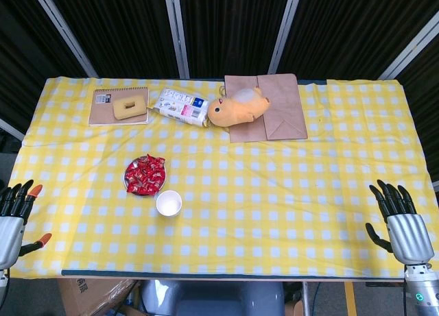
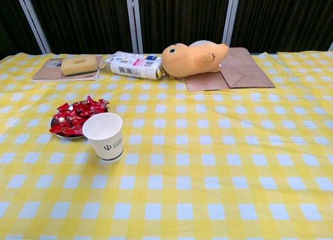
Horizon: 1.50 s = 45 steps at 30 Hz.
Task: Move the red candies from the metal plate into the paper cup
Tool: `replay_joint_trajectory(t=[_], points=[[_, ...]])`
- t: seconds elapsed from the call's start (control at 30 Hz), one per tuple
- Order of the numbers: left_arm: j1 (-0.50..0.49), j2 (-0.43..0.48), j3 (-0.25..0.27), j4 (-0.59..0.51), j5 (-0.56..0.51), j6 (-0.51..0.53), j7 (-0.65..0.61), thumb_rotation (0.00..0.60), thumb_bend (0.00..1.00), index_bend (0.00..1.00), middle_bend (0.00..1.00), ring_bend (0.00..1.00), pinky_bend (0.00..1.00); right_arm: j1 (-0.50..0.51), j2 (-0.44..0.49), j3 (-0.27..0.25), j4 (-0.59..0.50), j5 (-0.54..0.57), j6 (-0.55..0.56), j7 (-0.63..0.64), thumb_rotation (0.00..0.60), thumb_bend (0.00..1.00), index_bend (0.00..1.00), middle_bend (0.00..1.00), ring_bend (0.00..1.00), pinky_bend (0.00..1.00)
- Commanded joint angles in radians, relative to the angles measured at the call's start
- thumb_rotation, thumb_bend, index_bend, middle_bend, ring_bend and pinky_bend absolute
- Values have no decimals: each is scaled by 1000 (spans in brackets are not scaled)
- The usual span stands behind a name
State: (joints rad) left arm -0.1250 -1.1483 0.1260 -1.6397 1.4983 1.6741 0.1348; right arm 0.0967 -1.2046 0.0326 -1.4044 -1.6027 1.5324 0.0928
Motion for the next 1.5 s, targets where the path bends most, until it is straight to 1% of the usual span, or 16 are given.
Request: replay_joint_trajectory(t=[0.03, 0.2, 0.47, 0.6, 0.67, 0.77, 0.83, 0.93, 1.07, 1.17, 1.3, 1.5], points=[[5, 3, -10, -2, -7, -11, -5, 600, 69, 0, 0, 0, 0, 3, -1, -1, -2, 1, -8, -1, 600, 424, 0, 0, 0, 0], [7, 10, -24, -14, -13, -37, -6, 600, 69, 0, 0, 0, 0, 6, -1, -1, -2, 8, -20, -3, 600, 425, 0, 0, 0, 0], [8, 27, -29, -37, -9, -91, 10, 600, 69, 0, 0, 0, 0, 1, 2, -9, -10, 2, -15, -12, 600, 423, 0, 0, 0, 0], [-14, 27, -54, -64, -20, -135, 26, 600, 76, 6, 0, 0, 0, 2, 3, -9, -8, -3, -14, 4, 600, 423, 0, 0, 0, 0], [-24, 30, -66, -80, -26, -152, 33, 600, 99, 34, 0, 0, 0, 4, 5, -10, -8, -4, -17, 9, 600, 423, 0, 0, 0, 0], [-59, 33, -98, -119, -46, -198, 59, 600, 160, 111, 0, 0, 0, 5, 6, -11, -10, -9, -16, 18, 600, 424, 0, 0, 0, 0], [-85, 32, -122, -142, -64, -230, 82, 600, 183, 157, 0, 0, 0, 6, 5, -12, -11, -13, -14, 23, 600, 424, 0, 0, 0, 0], [-140, 15, -169, -174, -115, -299, 146, 600, 196, 225, 0, 0, 0, 8, 6, -16, -10, -18, -17, 30, 600, 423, 0, 0, 0, 0], [-214, -10, -218, -199, -196, -397, 224, 600, 207, 331, 0, 0, 0, 10, 6, -15, -10, -18, -19, 37, 600, 423, 0, 0, 0, 0], [-298, -37, -259, -179, -267, -501, 301, 600, 209, 346, 0, 0, 0, 11, 8, -13, -10, -12, -22, 50, 600, 423, 0, 0, 0, 0], [-376, -90, -296, -129, -347, -575, 372, 600, 213, 339, 0, 0, 0, 11, 13, -10, -10, -6, -22, 67, 600, 424, 0, 0, 0, 0], [-485, -159, -315, -76, -500, -702, 472, 600, 218, 313, 0, 0, 0, 12, 15, -8, -8, -6, -20, 89, 600, 423, 0, 0, 0, 0]])
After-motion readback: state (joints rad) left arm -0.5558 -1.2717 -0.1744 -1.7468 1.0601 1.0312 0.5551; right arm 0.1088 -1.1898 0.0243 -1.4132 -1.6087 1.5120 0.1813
